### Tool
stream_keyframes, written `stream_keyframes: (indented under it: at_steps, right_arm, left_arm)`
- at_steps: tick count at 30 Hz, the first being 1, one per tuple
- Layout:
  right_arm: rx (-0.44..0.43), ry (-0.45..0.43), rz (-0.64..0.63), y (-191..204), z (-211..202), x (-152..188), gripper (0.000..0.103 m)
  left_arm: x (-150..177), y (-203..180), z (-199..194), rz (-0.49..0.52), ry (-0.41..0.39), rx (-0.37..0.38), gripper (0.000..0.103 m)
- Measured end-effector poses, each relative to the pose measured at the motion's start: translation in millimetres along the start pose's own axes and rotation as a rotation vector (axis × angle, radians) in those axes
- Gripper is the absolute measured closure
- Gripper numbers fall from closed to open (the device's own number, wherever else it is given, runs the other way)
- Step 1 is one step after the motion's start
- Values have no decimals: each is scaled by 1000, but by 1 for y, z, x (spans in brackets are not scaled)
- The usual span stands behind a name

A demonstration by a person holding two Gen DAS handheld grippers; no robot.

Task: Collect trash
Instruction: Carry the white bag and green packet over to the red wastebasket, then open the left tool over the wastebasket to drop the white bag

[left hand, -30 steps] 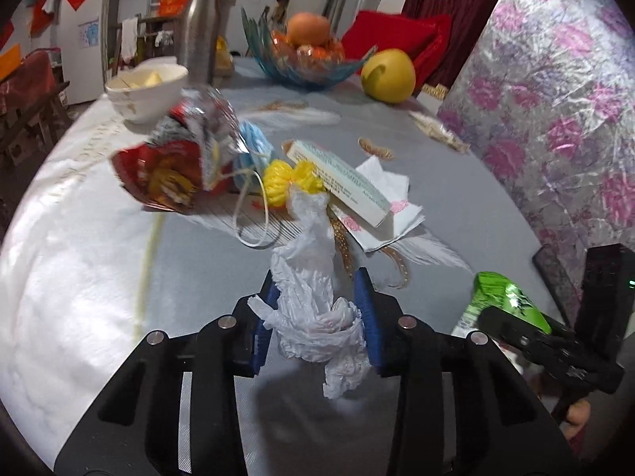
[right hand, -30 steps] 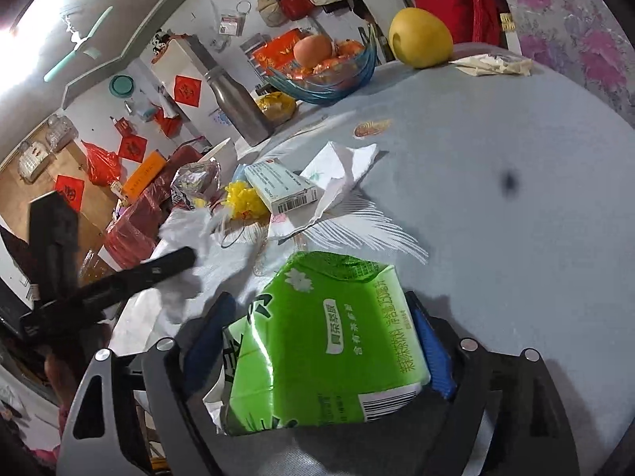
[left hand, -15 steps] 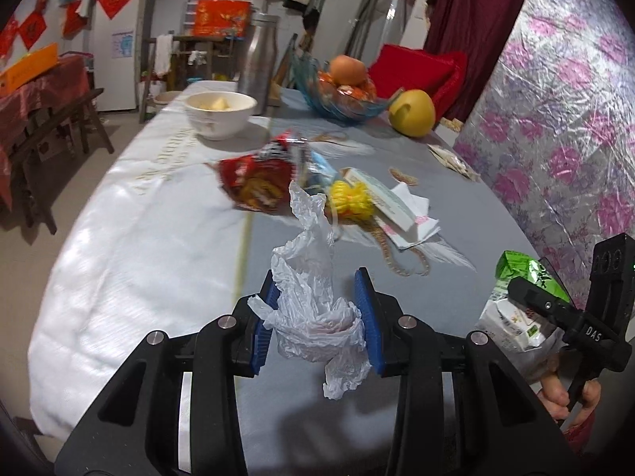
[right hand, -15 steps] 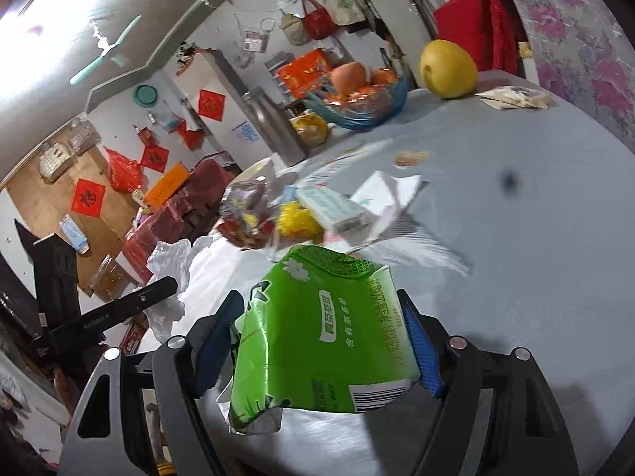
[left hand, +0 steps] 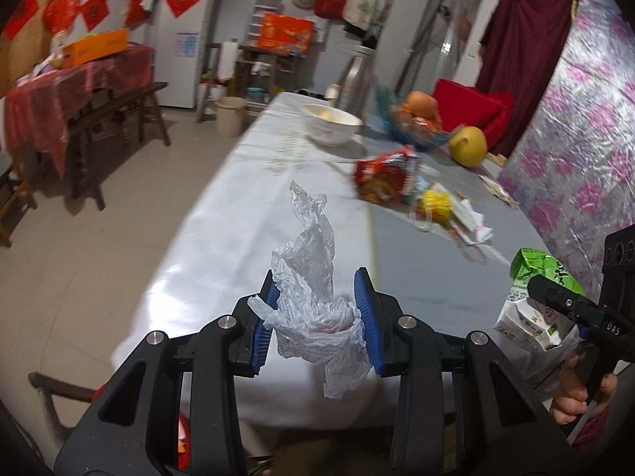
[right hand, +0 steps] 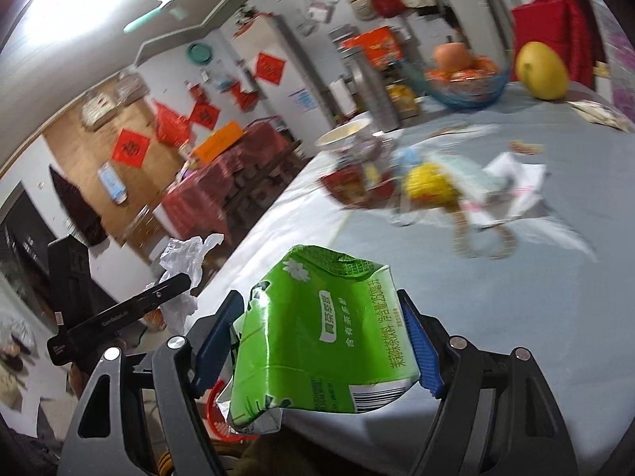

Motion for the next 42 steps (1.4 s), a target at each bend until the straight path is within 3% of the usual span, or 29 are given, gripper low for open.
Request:
stream_keyframes:
  at_steps: [11,15,21,23,25,29,34,42]
  right_arm:
    - [-73,152,-159,115,63,29,27]
    - [-99,231,-223,158,89,50,27]
    - [-128,346,-291,208,121,90,27]
    - [-135,383,-316,222,129,103,27]
    - [-139,409,-334,234,135,114,27]
    - [-144,465,-352,248,148,131,27]
    - [-165,522,-382,267,165,146,27]
    - [-239,609,-418,310,193,174,22]
  left_arm:
    - [49,125,-34,-99,57,-127,64]
    - [84,174,-43,-123,119,-190,64]
    - [152,232,-43,-200,265,-209,62]
    - [167,239,-43,-226,296,-201,49]
    - [176,248,-46,-262,300,-197,24]
    - [179,260,-55,-279,280,-222,16]
    - [171,285,-71,-307,236,-307,9]
    - [158,319,-91,-378,185,-375,8]
Point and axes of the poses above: each gripper's, at about its wrist camera, not at the fingertips, and z roughly the way its jaws point, y to its left, x to its underside, the point moved 10 cm from there along z, roughly the way its jaws point, and after that the axes turned 1 degree about y, right-handed, at the moved point
